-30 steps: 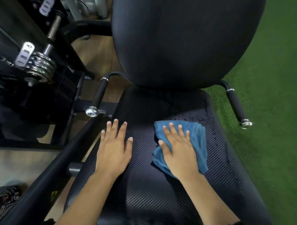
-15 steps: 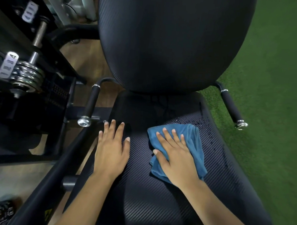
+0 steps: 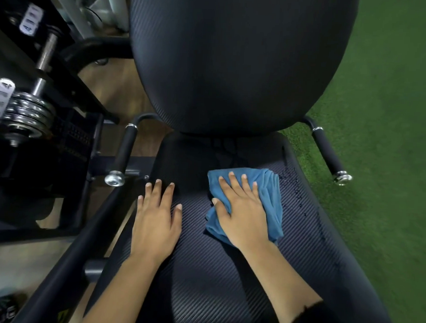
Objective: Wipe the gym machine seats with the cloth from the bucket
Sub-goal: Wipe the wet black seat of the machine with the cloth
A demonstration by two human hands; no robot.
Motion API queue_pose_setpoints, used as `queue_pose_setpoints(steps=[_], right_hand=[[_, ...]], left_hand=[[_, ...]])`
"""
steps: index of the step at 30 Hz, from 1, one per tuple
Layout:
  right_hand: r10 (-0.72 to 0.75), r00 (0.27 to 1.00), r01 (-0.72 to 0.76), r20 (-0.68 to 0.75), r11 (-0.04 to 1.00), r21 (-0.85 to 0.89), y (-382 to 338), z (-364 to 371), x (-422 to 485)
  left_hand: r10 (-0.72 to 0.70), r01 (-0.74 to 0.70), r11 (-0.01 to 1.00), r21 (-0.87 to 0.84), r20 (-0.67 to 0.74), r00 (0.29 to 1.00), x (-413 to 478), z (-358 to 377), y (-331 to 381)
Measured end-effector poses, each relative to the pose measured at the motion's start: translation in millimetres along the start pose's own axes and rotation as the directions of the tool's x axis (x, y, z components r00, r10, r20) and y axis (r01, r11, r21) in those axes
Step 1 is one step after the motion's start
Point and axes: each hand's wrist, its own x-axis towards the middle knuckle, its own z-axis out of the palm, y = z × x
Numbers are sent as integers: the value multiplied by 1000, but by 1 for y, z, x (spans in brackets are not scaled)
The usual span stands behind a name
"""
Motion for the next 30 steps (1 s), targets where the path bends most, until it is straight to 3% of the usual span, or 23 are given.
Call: queue_pose_setpoints(steps=[6, 13, 20, 27, 30], right_hand=[[-115, 993, 113, 19, 992, 49, 2, -6, -55], [21, 1000, -21, 11, 1000, 10, -10, 5, -7], [-143, 988, 142, 61, 990, 19, -19, 3, -24], [27, 1000, -27, 9, 1000, -12, -1, 3, 21], [-77, 997, 77, 32, 997, 17, -16, 8, 19]], left_hand=[[5, -5, 1000, 20, -2, 1000, 3, 0, 4], [-36, 37, 999, 23, -50, 998, 6, -17, -16], [-55, 54, 998, -31, -25, 998, 3, -15, -14], [-16, 15, 999, -31, -41, 999, 9, -18, -10], [-12, 10, 999, -47, -44, 999, 11, -16, -4]])
